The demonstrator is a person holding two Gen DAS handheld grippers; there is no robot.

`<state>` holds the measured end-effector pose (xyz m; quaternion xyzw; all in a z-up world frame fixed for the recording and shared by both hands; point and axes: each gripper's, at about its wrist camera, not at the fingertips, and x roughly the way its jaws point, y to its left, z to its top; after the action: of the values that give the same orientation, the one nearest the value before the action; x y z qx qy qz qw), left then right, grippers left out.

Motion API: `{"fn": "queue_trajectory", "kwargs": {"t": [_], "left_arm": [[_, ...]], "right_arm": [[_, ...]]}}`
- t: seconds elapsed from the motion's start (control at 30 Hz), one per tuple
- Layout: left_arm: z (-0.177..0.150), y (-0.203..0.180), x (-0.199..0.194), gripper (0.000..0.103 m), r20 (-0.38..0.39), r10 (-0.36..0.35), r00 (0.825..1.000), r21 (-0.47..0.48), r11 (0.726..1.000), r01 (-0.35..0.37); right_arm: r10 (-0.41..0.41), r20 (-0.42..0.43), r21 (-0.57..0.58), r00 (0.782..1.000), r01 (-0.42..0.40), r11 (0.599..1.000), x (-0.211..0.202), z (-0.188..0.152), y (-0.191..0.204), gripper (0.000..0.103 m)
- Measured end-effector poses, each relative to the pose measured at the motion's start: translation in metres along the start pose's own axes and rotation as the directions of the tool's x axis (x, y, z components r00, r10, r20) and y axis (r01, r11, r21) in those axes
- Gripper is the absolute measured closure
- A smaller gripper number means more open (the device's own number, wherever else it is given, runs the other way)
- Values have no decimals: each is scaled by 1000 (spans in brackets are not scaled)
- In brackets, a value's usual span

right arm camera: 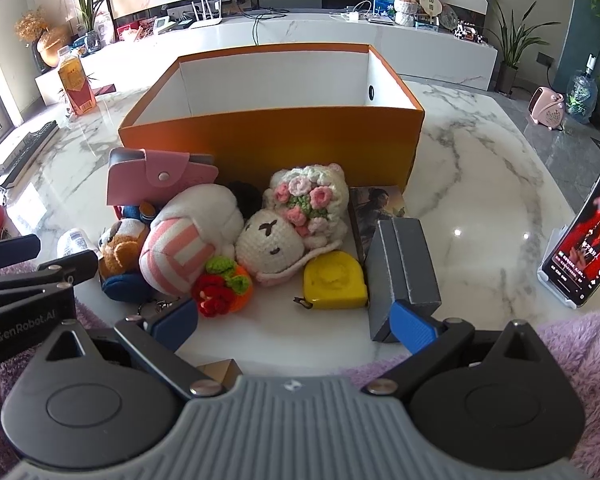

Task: Organize objects
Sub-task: 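Move both grippers toward the pile of plush toys in front of the box, then grasp the striped plush with the left gripper while the right grasps the crocheted bunny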

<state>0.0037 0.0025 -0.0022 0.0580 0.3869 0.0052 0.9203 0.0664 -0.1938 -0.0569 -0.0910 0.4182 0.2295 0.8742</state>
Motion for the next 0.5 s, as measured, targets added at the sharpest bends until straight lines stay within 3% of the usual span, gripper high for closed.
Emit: {"fn": "queue_trajectory", "kwargs": {"t": [0.13,0.23,0.33,0.43,0.5], "left_arm": [[0,1,4,33,-11,-25,1000,9,1000,25],[3,5,6,37,-18,-88,996,-2,996,88],[8,7,11,46,-36,-150,988,-17,989,150],[16,7,15,56,-32,-157,987,4,988,157],[21,6,17,58,-25,-165,986,22,986,166]], "right_arm": [[18,-10,14,1000,-18,1000,5,0,-2,1],[39,-14,28,999,-39,999,9,1,-3,3],[60,-6,30,998,-60,998,12,6,-2,13],[91,-13,45,996,-91,995,18,13,-4,26],[112,-17,52,994,-111,992,22,18,-5,31]]}}
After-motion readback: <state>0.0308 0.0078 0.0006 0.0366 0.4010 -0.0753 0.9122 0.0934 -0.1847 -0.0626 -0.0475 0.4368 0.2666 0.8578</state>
